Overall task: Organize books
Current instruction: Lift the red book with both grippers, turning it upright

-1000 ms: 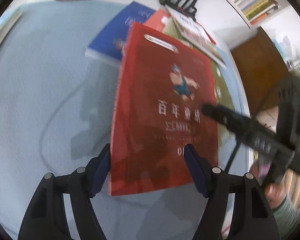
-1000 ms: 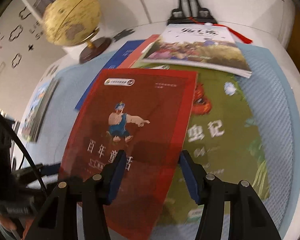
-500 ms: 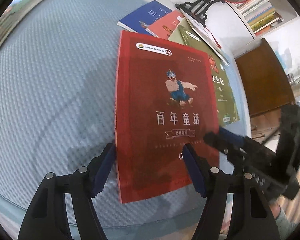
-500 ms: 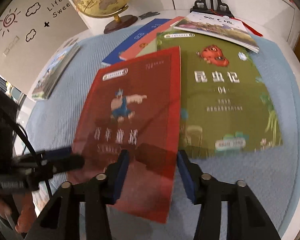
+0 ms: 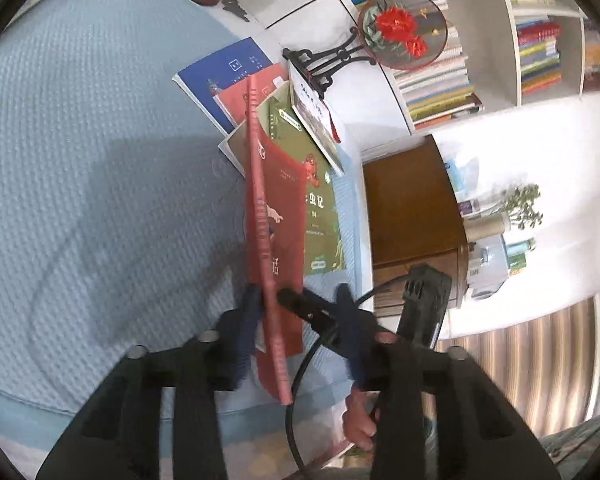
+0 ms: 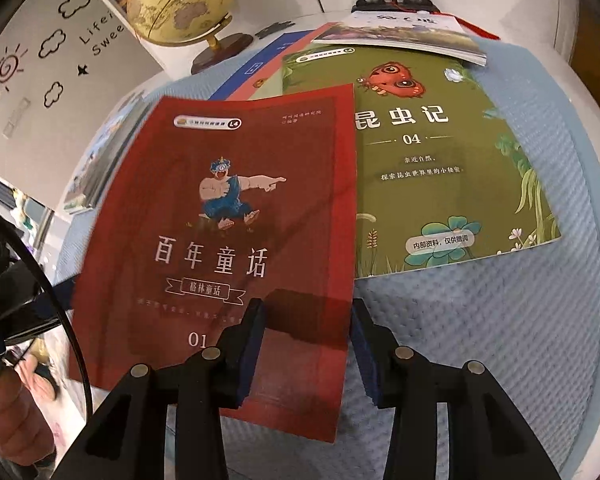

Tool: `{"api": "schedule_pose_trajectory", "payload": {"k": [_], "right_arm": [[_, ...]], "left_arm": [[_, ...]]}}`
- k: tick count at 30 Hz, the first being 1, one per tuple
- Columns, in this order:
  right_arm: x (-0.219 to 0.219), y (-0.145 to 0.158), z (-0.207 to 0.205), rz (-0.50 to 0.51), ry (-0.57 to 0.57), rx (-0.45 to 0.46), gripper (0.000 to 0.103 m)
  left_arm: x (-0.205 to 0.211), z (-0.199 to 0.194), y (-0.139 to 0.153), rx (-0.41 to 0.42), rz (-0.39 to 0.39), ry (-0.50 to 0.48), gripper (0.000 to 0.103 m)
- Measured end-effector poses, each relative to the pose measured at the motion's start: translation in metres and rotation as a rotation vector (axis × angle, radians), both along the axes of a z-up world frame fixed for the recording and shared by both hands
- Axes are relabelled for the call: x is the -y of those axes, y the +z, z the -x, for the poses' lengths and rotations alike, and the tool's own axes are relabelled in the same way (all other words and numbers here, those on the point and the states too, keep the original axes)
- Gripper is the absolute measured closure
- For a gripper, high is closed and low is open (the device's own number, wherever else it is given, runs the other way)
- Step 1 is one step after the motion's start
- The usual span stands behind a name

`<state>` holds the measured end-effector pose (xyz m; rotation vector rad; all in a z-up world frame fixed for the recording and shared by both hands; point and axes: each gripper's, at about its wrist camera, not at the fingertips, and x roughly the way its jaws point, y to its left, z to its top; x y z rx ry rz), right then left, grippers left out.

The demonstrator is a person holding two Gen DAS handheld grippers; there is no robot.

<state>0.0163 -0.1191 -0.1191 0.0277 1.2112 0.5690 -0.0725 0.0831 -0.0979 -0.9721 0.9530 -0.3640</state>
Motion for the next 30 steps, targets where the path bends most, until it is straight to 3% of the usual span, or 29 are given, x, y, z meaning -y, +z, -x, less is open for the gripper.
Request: {"api": "schedule_pose_trajectory", "payload": {"k": [2,8,12,13,15,18,20,21,23,24,26,27,28,30], "right_arm": [[0.001,0.000,0.000,-0.006,-0.002,-0.004,0.060],[-0.002,0.000,0.003,-0.004,0.015,0.005,0.057],[-0.004,0.001,0.001,0.002,0.035,-0.006,0.055],[-0.003,0.001,-0.002,-0.006,0.039,-0.024,0.053],[0.008,0.003,-0.009,-0.072,0.036,-0.103,0.048],[0.042,0.004,-0.019,-0.287,-0.012,-0.230,0.043],[0.065,-0.003,-0.023,-0.425,-0.065,-0.304,0.031],[0.072,-0.006,-0.025,-0.478,-0.087,-0.326,0.025],[0.081,-0.018,-0.028,-0.579,-0.126,-0.379,0.024],[0.081,-0.024,-0.030,-0.609,-0.142,-0.404,0.025],[0.076,-0.033,-0.030,-0.667,-0.165,-0.435,0.044],[0.071,-0.034,-0.030,-0.684,-0.161,-0.441,0.059],[0.066,-0.032,-0.029,-0.665,-0.156,-0.430,0.062],[0.056,-0.018,-0.026,-0.534,-0.117,-0.331,0.067]], "left_arm": [[0.002,-0.003,-0.010,-0.024,-0.036,0.014,0.086],[0.022,-0.021,-0.051,-0.140,-0.069,0.001,0.090],[0.033,-0.034,-0.058,-0.164,-0.034,-0.002,0.092],[0.032,-0.037,-0.056,-0.160,0.000,-0.004,0.093],[0.028,-0.039,-0.053,-0.152,0.141,0.011,0.093],[0.021,-0.044,-0.048,-0.123,0.293,0.033,0.093],[0.018,-0.047,-0.048,-0.116,0.397,0.041,0.092],[0.020,-0.048,-0.048,-0.114,0.418,0.041,0.092],[0.022,-0.050,-0.049,-0.121,0.431,0.038,0.093],[0.024,-0.051,-0.051,-0.130,0.434,0.035,0.093],[0.027,-0.052,-0.055,-0.159,0.439,0.036,0.093],[0.029,-0.052,-0.056,-0.175,0.419,0.031,0.093],[0.030,-0.052,-0.056,-0.187,0.389,0.029,0.093],[0.030,-0.051,-0.056,-0.214,0.308,0.022,0.094]]}}
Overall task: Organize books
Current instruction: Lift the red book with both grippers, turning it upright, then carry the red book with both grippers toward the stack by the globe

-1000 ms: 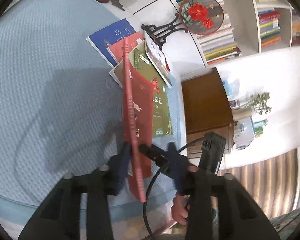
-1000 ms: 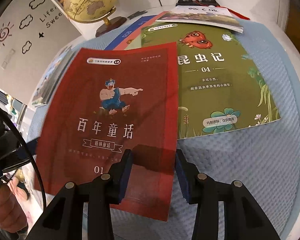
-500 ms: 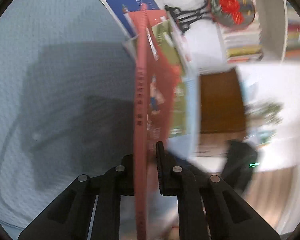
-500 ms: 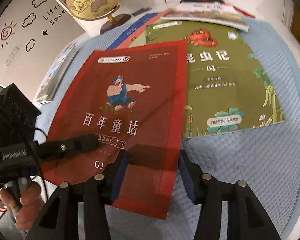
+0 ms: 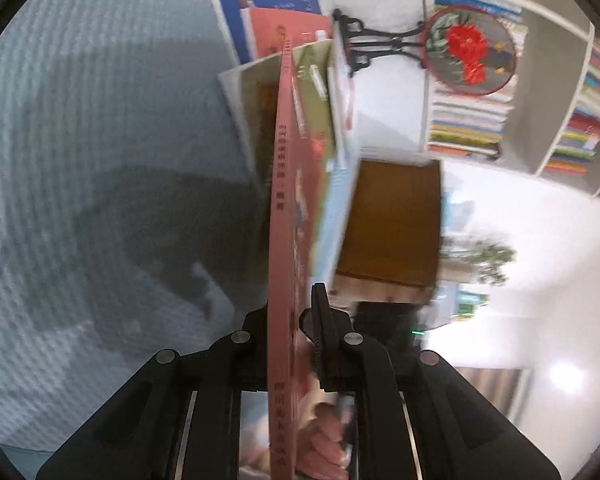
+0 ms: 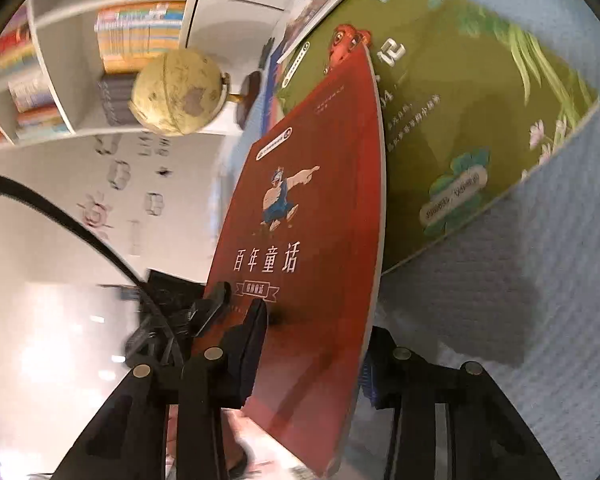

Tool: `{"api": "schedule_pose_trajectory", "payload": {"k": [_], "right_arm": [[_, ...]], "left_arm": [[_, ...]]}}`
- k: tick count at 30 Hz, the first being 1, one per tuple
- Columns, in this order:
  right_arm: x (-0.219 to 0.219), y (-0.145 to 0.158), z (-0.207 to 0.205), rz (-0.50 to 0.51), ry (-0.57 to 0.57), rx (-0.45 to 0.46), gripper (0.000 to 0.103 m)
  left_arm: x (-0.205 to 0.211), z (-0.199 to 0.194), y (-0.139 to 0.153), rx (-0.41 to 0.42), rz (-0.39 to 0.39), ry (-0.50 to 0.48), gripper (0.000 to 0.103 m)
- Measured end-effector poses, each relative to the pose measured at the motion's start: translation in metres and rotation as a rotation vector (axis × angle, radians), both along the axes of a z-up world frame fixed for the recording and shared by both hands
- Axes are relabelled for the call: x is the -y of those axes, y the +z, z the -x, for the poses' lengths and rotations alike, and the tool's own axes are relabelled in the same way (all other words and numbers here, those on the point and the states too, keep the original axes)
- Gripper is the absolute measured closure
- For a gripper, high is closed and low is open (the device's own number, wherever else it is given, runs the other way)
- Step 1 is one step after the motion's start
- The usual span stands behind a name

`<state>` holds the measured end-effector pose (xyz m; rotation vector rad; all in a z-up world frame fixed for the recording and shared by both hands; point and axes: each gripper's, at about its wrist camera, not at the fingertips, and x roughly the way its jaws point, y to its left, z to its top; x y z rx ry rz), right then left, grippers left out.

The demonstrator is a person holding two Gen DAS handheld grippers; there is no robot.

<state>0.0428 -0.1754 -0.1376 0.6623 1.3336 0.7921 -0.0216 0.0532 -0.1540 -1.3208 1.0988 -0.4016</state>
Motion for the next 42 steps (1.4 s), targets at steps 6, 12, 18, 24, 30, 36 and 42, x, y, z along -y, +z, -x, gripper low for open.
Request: {"api": "schedule_pose_trajectory", "payload": {"k": [6,12,18,24,30,36,42], "right_arm": [[-0.038,0.032,0.021,0.371,0.135,0.321,0.072],[-0.072,0.056,0.056,0.572,0.235,0.583,0.072],[-0.098,0.076,0.087,0.687,0.297,0.774,0.073],[-0.128,0.098,0.092,0.706,0.291,0.837,0.073],[-0.169,0.123,0.097,0.656,0.260,0.857,0.072],[-0.240,0.144,0.092,0.600,0.255,0.903,0.072],[-0.329,0.148,0.082,0.568,0.290,0.929,0.071]], "left_arm": [[0.019,-0.002,0.020,0.018,-0.379,-0.125,0.091],[0.034,0.007,0.051,0.096,-0.600,-0.210,0.091],[0.022,0.023,0.070,0.142,-0.653,-0.226,0.091],[-0.007,0.032,0.088,0.169,-0.633,-0.190,0.090],[-0.053,0.035,0.115,0.213,-0.658,-0.151,0.090],[-0.123,0.040,0.141,0.252,-0.714,-0.089,0.090],[-0.200,0.039,0.149,0.256,-0.800,-0.034,0.090]]}}
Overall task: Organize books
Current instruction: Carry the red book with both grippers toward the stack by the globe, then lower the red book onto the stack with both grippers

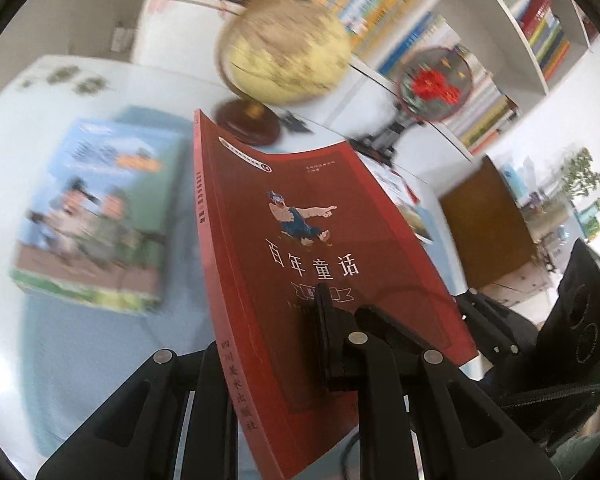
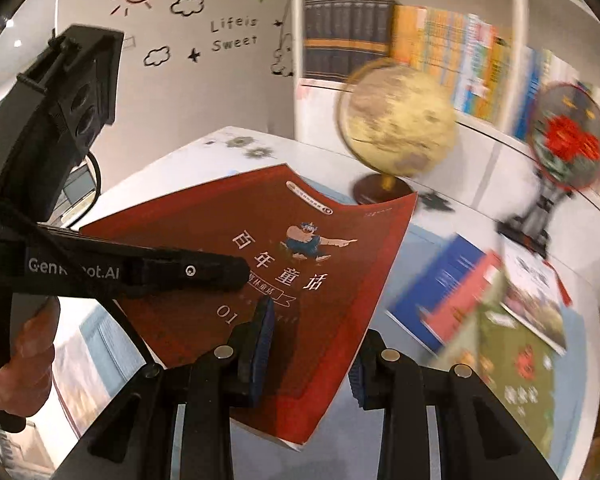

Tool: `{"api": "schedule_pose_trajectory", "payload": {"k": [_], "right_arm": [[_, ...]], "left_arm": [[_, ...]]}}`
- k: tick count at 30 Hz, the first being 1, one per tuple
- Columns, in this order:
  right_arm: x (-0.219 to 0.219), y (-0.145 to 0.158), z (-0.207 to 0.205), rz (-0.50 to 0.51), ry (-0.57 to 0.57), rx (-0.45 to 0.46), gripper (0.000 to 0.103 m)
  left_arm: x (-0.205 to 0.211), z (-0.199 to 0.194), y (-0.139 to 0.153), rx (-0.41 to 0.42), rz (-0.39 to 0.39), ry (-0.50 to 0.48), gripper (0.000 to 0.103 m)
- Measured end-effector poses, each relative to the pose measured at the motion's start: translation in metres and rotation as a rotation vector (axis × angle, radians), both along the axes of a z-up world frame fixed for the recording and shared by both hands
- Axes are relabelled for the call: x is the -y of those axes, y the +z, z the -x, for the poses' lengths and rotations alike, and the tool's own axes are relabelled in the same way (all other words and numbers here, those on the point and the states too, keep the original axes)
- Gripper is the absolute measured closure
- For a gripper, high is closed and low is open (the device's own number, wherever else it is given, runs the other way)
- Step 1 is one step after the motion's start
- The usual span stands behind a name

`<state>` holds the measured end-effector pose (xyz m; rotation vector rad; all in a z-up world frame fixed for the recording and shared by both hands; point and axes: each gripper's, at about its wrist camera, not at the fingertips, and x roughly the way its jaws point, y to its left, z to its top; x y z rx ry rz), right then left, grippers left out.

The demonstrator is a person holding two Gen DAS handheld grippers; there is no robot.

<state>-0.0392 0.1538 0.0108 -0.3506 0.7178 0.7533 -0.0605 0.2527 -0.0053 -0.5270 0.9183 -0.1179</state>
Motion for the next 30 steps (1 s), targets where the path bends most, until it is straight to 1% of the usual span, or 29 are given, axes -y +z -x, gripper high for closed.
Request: {"api": "schedule_pose_trajectory", "payload": {"k": [5,8,13,18,23,26,27,30], "right_arm": [[-0.071,-0.005,-0.008,0.006,0.034,0.005,0.071],[-0.103,-0.012,-0.014,0.012,0.038,-0.005,0.071],[-0.143,-0.028,-0.032,0.030,0.018,-0.052,0.071],[-0.164,-0.041,-0.050,0.050,-0.002,-0.078,0.071],[-0.169,-0.053,-0.063,0.051,-0.017,-0.104,0.071],[-0.170,-0.061,-0.069,0.053,-0.025,-0.128,0.070],[-0.170,-0.064,-0.071,0.053,-0.030,-0.137,0.070],[-0.168,-0.074,-0.074,0.043,-0.043,-0.173,0.070]], "left_arm": [[-0.065,-0.003,-0.005,-0.006,-0.007,0.046,0.090],[-0.098,-0.010,-0.014,-0.012,-0.009,0.060,0.090],[-0.133,-0.026,-0.033,-0.037,0.007,0.055,0.090],[-0.154,-0.041,-0.054,-0.055,0.048,0.050,0.090],[-0.165,-0.047,-0.072,-0.062,0.094,0.058,0.088],[-0.169,-0.048,-0.083,-0.084,0.127,0.066,0.086],[-0.170,-0.049,-0.087,-0.095,0.132,0.065,0.085],[-0.172,-0.049,-0.092,-0.126,0.103,0.071,0.080]]}}
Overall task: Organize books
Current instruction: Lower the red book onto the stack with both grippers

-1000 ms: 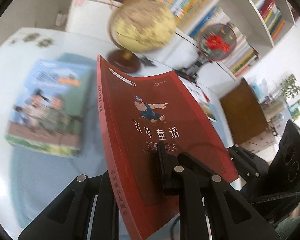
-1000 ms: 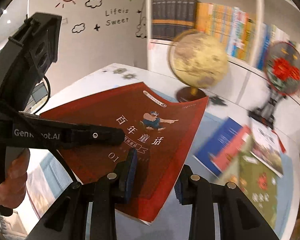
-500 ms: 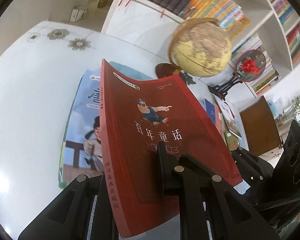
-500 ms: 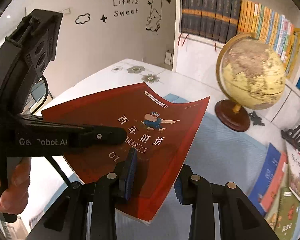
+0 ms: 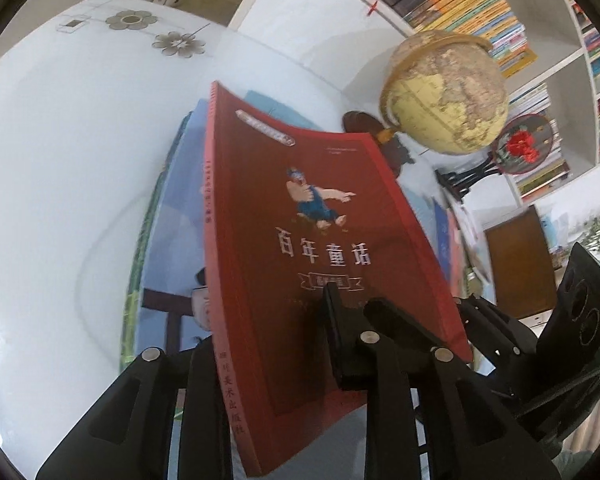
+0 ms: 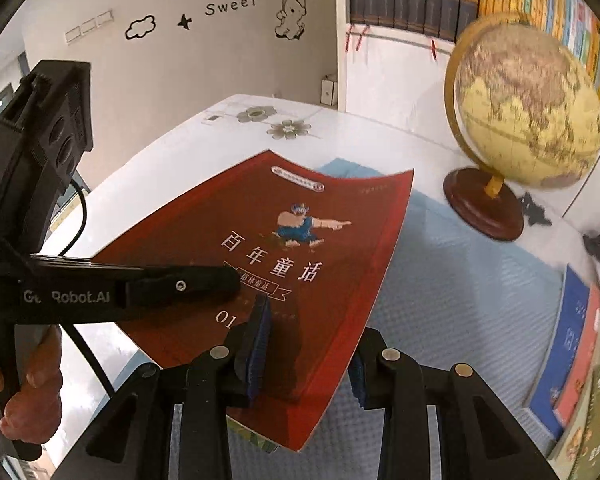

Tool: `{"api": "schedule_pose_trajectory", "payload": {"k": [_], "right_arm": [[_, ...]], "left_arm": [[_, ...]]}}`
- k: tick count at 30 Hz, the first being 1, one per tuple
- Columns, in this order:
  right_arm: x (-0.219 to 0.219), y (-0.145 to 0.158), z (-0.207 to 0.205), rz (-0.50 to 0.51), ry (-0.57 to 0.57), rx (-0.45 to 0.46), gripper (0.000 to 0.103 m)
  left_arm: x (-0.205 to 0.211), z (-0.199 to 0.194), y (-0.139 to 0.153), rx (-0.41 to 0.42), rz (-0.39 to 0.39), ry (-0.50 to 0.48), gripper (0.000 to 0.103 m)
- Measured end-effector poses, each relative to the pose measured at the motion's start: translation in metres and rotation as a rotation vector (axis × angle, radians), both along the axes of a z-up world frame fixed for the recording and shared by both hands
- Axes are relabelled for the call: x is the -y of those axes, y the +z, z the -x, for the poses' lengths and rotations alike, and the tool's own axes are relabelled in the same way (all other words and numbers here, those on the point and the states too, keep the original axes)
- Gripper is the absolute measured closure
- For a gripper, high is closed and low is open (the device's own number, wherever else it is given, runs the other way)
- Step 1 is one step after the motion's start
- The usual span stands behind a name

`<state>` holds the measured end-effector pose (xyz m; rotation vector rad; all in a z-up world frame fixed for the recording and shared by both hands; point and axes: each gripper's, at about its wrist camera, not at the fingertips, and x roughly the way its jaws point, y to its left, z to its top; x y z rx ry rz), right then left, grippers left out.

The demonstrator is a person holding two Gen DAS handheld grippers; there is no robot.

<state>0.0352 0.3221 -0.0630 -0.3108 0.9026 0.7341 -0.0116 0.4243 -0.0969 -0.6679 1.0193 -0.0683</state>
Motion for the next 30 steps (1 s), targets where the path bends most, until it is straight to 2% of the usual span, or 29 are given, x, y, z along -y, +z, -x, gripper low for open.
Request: {"api": "schedule_pose_trajectory", "payload": {"k": [10,12,15,18,23,28,30], "right_arm": [[-0.006,-0.016,-0.004,0.010,0.000,-0.058,0.070],[-0.006,-0.021,-0.005,0.022,-0.004,-0.069,0.069],[-0.002,-0.023,-0.010,-0.008,-0.020,-0.108,0.067],[-0.003,-0.023,-0.010,-0.029,-0.036,-0.138,0.067],[-0.013,-0.023,0.003,-0.021,-0.014,-0.137,0.066],[-0.008,-0.025,0.008,0.002,-0.011,-0.173,0.051],[-0.002,-0.025,0.010,0.026,-0.011,-0.170,0.051]], "left_arm": [[-0.026,0.013,-0.010,-0.063,-0.058,0.086,0.078],[-0.034,0.018,-0.010,-0.057,-0.074,0.105,0.078],[-0.046,0.023,-0.010,-0.055,-0.062,0.127,0.078],[-0.048,0.025,-0.008,-0.059,-0.085,0.130,0.078],[-0.045,0.029,-0.008,-0.060,-0.109,0.144,0.078],[-0.045,0.038,-0.005,-0.062,-0.102,0.153,0.078],[-0.042,0.045,0.000,-0.052,-0.129,0.166,0.078]]}}
